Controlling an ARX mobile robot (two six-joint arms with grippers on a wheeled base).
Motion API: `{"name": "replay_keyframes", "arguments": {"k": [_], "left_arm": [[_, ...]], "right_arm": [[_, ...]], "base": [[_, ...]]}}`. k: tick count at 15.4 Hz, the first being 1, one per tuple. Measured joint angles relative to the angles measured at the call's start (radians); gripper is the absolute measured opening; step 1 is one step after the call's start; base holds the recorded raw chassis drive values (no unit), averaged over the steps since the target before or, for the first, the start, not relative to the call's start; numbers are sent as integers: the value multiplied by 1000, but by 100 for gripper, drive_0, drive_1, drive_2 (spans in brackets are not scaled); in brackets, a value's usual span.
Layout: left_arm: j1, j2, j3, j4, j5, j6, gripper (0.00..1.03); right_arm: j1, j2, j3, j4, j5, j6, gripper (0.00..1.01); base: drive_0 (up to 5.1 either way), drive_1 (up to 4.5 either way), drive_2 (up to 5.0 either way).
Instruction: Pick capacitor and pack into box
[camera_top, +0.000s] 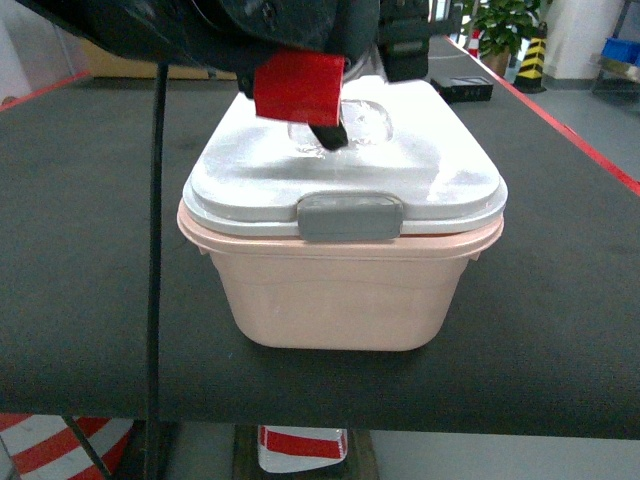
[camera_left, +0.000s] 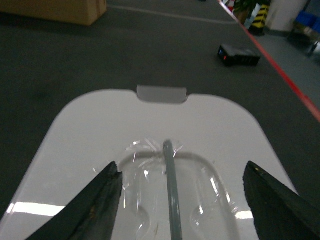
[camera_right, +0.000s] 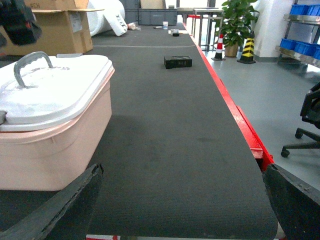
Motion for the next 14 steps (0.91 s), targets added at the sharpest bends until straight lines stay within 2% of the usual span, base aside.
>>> {"name": "replay_keyframes", "arguments": {"k": [2, 3, 4, 6, 7, 8, 9, 10, 11, 12, 14], "left_arm": [[1, -89, -19, 48, 3, 33, 95], [2, -137, -49, 84, 2, 56, 99], [2, -183, -100, 137, 2, 76, 98], [2, -298, -261, 286, 14, 141, 98], [-3, -384, -368, 394, 13, 195, 98], [-6, -457, -451, 455, -1, 225, 98], [-7, -549, -575, 543, -21, 273, 98], [0, -631, -710, 594, -37, 293, 98], [-1, -683, -830, 623, -67, 293, 98], [-1, -687, -876, 615, -77, 294, 98], [-2, -680, -875, 622, -71, 296, 98]], "right_arm": [[0, 0, 0, 0, 0, 0, 98], [0, 0, 0, 0, 0, 0, 98], [0, 0, 0, 0, 0, 0, 98], [0, 0, 0, 0, 0, 0, 98], [0, 0, 0, 0, 0, 0, 98], [0, 0, 0, 0, 0, 0, 98], [0, 0, 0, 0, 0, 0, 98], [0, 0, 0, 0, 0, 0, 98], [0, 0, 0, 0, 0, 0, 98], [0, 0, 0, 0, 0, 0, 98], [0, 0, 0, 0, 0, 0, 98]], "base": [[0, 0, 0], [0, 0, 0], [0, 0, 0], [0, 0, 0], [0, 0, 0], [0, 0, 0], [0, 0, 0], [0, 0, 0], [0, 0, 0], [0, 0, 0], [0, 0, 0]]}}
